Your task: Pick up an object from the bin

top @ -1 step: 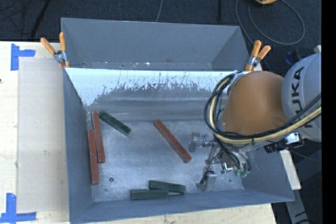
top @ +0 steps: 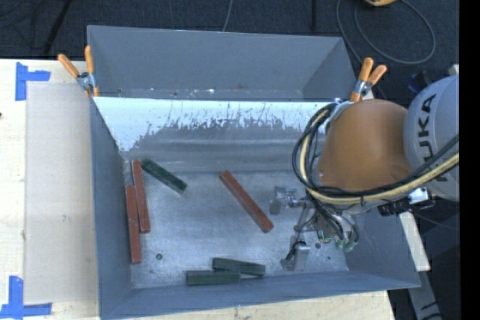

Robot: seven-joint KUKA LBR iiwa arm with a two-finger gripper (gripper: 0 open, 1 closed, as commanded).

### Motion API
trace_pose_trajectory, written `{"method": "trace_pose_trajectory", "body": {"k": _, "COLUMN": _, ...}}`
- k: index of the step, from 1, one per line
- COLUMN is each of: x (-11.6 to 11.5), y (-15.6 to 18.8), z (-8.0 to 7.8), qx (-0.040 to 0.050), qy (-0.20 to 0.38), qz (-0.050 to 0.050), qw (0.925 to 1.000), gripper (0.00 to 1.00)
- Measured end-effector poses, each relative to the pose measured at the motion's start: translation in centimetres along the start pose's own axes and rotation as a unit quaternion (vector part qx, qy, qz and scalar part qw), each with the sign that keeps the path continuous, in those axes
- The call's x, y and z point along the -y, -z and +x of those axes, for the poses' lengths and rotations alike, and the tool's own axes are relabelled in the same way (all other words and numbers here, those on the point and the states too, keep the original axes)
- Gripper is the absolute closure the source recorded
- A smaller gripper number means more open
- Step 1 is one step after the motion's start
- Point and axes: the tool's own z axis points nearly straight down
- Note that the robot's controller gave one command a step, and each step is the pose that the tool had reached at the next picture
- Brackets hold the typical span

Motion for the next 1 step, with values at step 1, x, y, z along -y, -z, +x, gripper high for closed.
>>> {"method": "trace_pose_trajectory", "body": {"k": 1, "x": -1.58, "y": -2.38, "z": -0.20, "qx": 0.0039, "qy": 0.042, "qz": 0.001, "qw": 0.9991, "gripper": 0.00}}
